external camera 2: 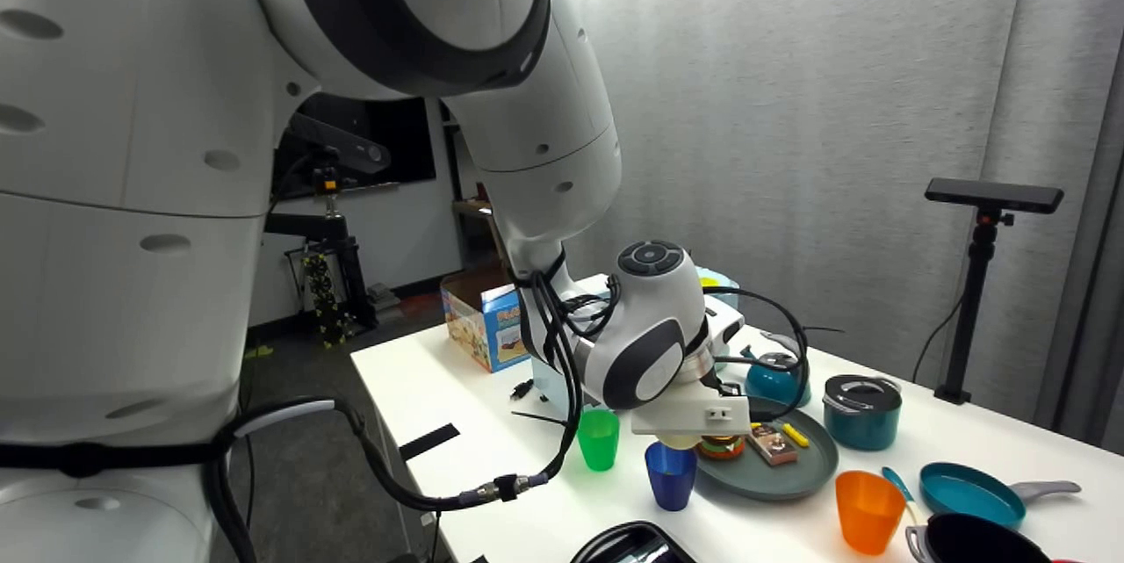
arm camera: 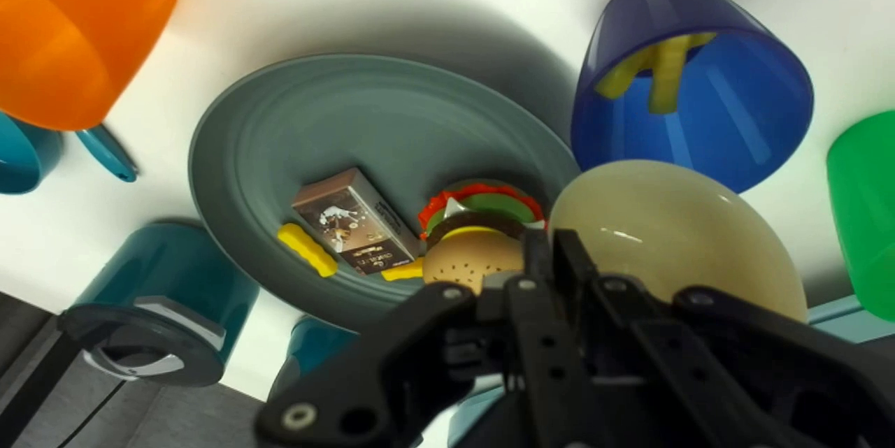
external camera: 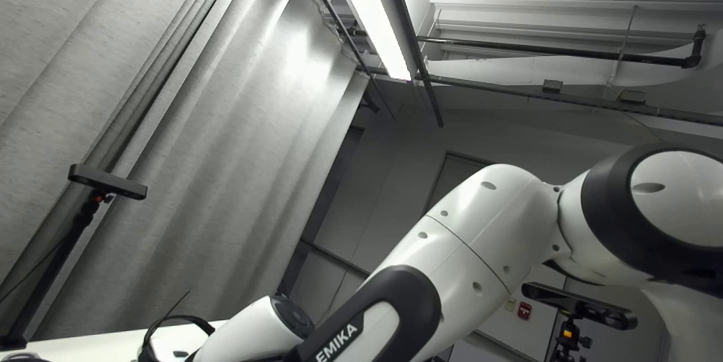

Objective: Pour the contents in the bowl into the blue cup

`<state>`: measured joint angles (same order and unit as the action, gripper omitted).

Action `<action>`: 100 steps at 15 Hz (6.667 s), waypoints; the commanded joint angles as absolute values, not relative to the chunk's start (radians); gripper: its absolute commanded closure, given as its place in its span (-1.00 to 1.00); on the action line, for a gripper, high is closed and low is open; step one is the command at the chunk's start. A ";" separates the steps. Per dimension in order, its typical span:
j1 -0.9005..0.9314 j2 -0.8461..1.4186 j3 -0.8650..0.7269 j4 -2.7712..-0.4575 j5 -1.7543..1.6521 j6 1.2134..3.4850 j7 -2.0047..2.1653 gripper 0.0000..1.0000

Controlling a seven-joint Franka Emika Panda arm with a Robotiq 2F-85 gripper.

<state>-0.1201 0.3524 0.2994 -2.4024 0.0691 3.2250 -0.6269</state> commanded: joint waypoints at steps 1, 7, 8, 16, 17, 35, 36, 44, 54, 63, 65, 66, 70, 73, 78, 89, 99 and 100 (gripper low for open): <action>-0.149 0.324 0.323 -2.437 0.064 3.249 -0.639 0.96; -0.136 0.326 0.281 -2.398 0.087 3.270 -0.608 0.96; -0.139 0.325 0.274 -2.387 0.097 3.276 -0.599 0.96; -0.148 0.359 0.157 -2.247 0.195 3.033 -0.490 0.96; -0.140 0.369 0.129 -2.229 0.192 2.987 -0.461 0.96; -0.206 0.611 0.103 -1.945 0.334 2.304 -0.236 0.96; -0.210 0.624 0.101 -1.930 0.352 2.277 -0.235 0.96; -0.250 0.665 0.083 -1.845 0.458 2.150 -0.228 0.96; -0.261 0.654 0.052 -1.848 0.483 2.057 -0.177 0.96; -0.234 0.674 0.009 -1.828 0.449 1.986 -0.098 0.96; -0.230 0.682 0.008 -1.826 0.447 1.986 -0.087 0.96; -0.229 0.685 0.008 -1.825 0.447 1.987 -0.082 0.96; -0.221 0.703 0.006 -1.815 0.440 1.996 -0.071 0.96; -0.215 0.725 0.001 -1.789 0.433 2.010 -0.060 0.96; -0.208 0.755 -0.008 -1.749 0.413 2.011 -0.041 0.34; -0.181 0.724 0.005 -1.758 0.397 2.059 -0.056 -0.98; -0.121 0.486 0.056 -1.899 0.346 2.280 -0.214 -1.00; -0.114 0.459 0.066 -1.922 0.339 2.310 -0.238 -1.00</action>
<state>-0.1341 0.5672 0.0475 -1.8153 0.3654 2.2194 -0.1726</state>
